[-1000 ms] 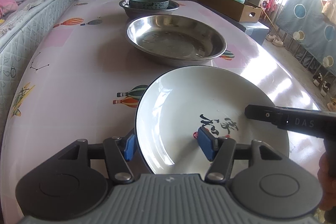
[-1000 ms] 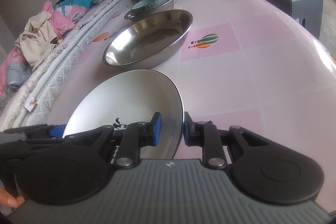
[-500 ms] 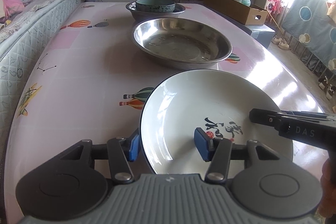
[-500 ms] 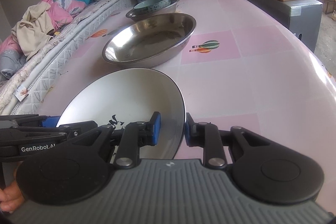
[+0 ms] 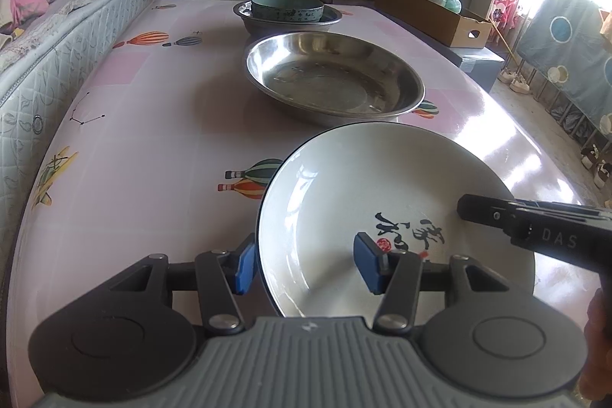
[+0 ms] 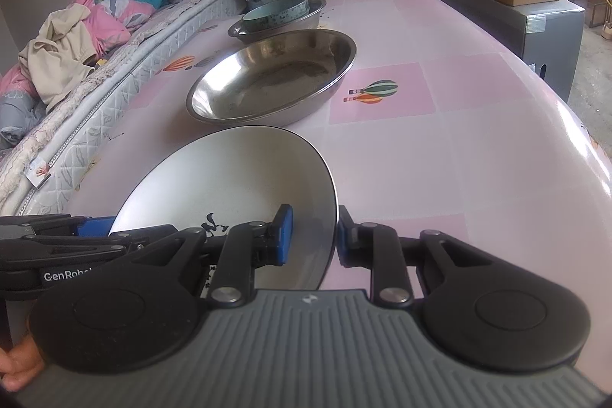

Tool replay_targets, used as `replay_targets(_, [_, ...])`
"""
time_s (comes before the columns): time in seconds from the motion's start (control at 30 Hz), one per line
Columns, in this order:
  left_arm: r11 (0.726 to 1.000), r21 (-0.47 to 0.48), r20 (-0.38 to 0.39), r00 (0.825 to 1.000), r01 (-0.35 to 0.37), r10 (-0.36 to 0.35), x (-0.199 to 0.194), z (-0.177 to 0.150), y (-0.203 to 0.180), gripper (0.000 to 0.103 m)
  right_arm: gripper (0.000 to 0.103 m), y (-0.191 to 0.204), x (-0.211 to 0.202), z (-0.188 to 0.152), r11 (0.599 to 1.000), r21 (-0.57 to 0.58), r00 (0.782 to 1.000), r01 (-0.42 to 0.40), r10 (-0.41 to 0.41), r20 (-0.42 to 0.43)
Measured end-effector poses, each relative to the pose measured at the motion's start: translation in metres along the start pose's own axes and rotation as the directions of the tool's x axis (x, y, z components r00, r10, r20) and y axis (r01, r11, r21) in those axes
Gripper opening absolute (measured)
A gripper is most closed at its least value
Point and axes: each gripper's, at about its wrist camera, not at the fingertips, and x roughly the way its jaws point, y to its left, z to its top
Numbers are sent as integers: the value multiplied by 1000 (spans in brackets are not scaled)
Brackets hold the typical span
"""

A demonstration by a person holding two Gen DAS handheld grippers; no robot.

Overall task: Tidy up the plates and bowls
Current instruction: 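Carry the white plate with both tools toward the steel bowl stack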

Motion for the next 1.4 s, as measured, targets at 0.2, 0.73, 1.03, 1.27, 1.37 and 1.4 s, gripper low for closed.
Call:
replay_targets(0.2, [1000,-4,0,1000,-1,1,-2,2,1,53,22,0,-1,1,1000,4,1000,2,-2,0])
replay_targets(0.73, [1000,-13,1,1000,-6,6,-6,5,2,53,22,4,-7,5,1000,3,1000,-4,4,8])
replay_targets(1.03, [1000,-17,7,1000,-9,9,-10,8,3,53,22,7,-11,8,1000,-3,1000,-5,5,18])
replay_targets(1.27, [1000,-19,9,1000,-11,11,-11,9,4,53,22,8,-12,10,1000,-6,1000,-5,5,21])
replay_targets(1.37, [1000,-20,11,1000,-12,12,-12,11,4,53,22,9,-12,11,1000,-5,1000,-6,6,22])
replay_targets(1.4, [1000,-20,13,1000,-13,13,-13,11,4,53,22,9,-13,12,1000,-5,1000,-6,6,22])
